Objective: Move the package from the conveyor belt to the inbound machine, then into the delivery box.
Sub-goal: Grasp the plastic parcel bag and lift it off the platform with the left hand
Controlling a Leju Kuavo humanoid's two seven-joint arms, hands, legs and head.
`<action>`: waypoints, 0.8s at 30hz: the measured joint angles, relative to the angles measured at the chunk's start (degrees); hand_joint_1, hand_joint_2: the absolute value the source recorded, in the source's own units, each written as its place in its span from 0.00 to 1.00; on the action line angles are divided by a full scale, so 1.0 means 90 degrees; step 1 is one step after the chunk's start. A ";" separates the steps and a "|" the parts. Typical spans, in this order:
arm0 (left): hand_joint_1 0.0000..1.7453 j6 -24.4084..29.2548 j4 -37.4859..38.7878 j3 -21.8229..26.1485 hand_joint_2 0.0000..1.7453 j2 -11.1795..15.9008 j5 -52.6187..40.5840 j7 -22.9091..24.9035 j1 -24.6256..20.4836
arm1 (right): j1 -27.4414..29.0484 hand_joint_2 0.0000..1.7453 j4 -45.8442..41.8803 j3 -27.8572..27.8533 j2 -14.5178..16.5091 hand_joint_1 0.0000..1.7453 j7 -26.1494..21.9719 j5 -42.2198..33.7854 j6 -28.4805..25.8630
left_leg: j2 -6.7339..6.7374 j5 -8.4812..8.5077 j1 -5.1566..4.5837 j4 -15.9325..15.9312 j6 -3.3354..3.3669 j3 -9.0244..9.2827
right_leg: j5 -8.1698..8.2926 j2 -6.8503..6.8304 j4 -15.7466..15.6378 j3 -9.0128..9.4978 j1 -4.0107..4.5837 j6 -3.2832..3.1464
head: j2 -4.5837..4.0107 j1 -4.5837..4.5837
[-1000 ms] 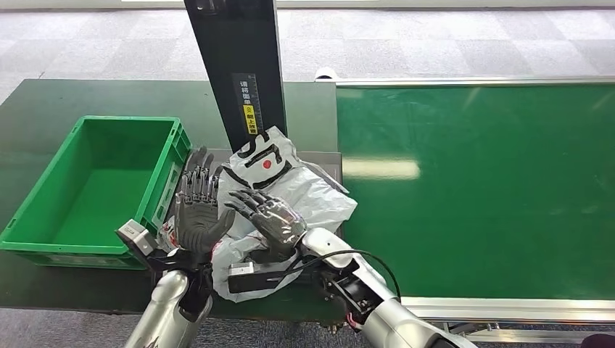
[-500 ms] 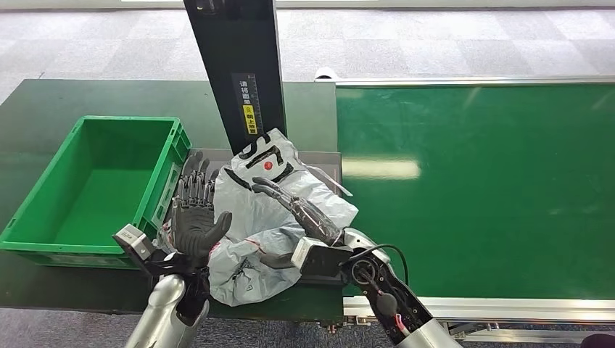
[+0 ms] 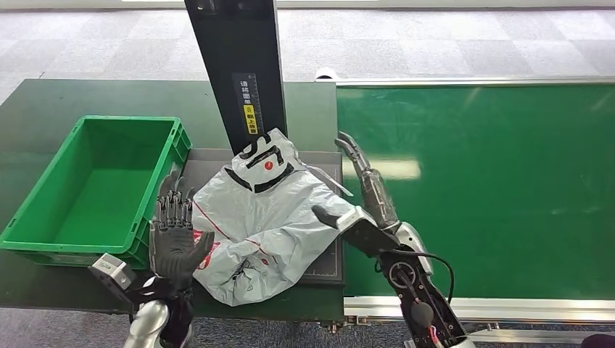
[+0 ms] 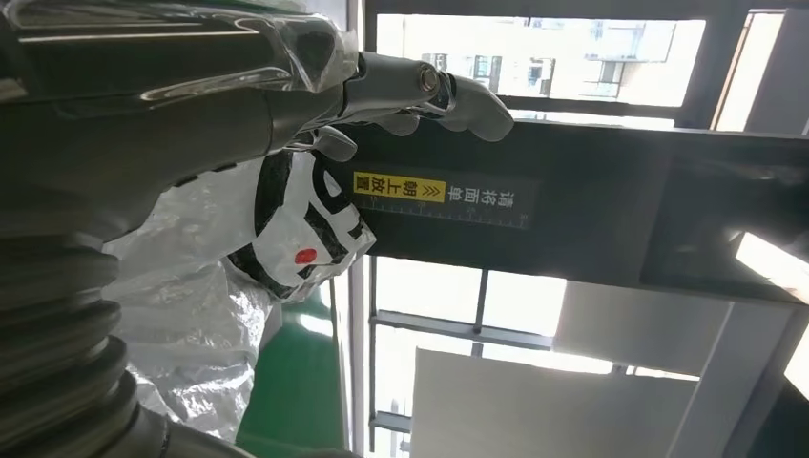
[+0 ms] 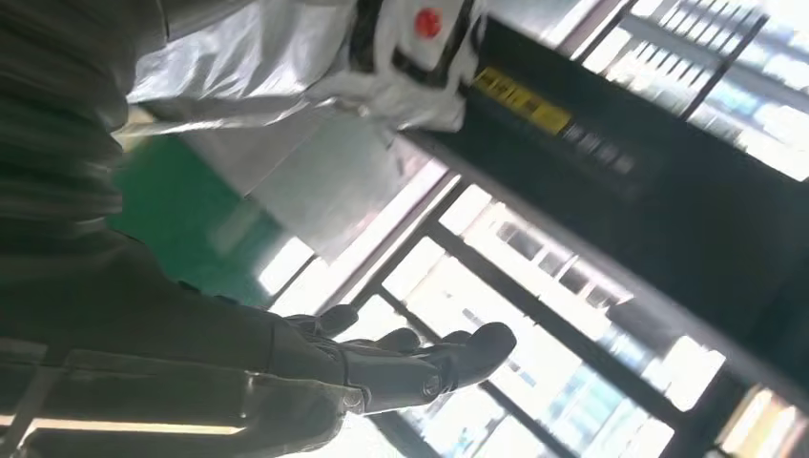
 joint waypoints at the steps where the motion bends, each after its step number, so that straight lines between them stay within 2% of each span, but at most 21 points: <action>1: 0.00 -0.0001 -0.0054 0.0008 1.00 0.0004 -0.0045 0.0035 0.0047 | 0.0054 1.00 -0.0005 -0.0178 -0.0027 0.00 0.0095 -0.0049 -0.0059 | 0.0000 0.0000 0.0000 0.0000 0.0000 0.0000 | 0.0000 0.0000 0.0000 0.0001 0.0000 0.0000 | -0.0001 0.0001; 8: 0.00 -0.0028 -0.0214 0.0035 1.00 0.0016 -0.0361 0.0195 0.0184 | 0.0330 1.00 -0.0020 -0.1026 -0.0119 0.00 0.0207 -0.0597 -0.0018 | -0.0002 0.0000 0.0000 0.0000 0.0000 0.0000 | 0.0000 -0.0001 0.0000 0.0000 0.0000 0.0000 | -0.0001 -0.0001; 13: 0.00 0.0197 -0.0223 -0.0054 1.00 0.0039 -0.1515 0.0558 0.0208 | 0.0551 1.00 -0.0128 -0.1451 -0.0084 0.00 0.0354 -0.0893 0.0137 | 0.0005 0.0000 0.0000 0.0000 0.0000 -0.0001 | 0.0000 0.0000 0.0000 0.0000 0.0001 0.0000 | 0.0000 0.0000; 18: 0.00 0.0715 0.0006 -0.0399 1.00 0.0104 -0.3875 0.1705 0.0182 | 0.0663 1.00 -0.0179 -0.1590 0.0065 0.00 0.0573 -0.0784 0.0260 | 0.0004 0.0000 0.0000 0.0000 0.0000 0.0000 | 0.0000 0.0000 0.0000 0.0000 0.0000 0.0000 | 0.0000 -0.0001; 21: 0.00 0.0735 0.0380 -0.0542 1.00 0.0110 -0.4640 0.2190 0.0134 | 0.0678 1.00 -0.0189 -0.1613 0.0147 0.00 0.0604 -0.0868 0.0572 | 0.0008 0.0000 0.0000 0.0000 0.0000 0.0003 | 0.0000 0.0003 0.0000 0.0000 0.0000 0.0000 | 0.0000 0.0000; 24: 0.00 0.0727 0.0805 -0.0620 1.00 0.0115 -0.5193 0.2683 0.0023 | 0.0677 1.00 -0.0184 -0.1613 0.0208 0.00 0.0618 -0.1190 0.1164 | 0.0004 0.0000 0.0000 0.0000 0.0000 0.0002 | 0.0000 0.0002 0.0000 0.0001 0.0001 0.0000 | -0.0001 -0.0001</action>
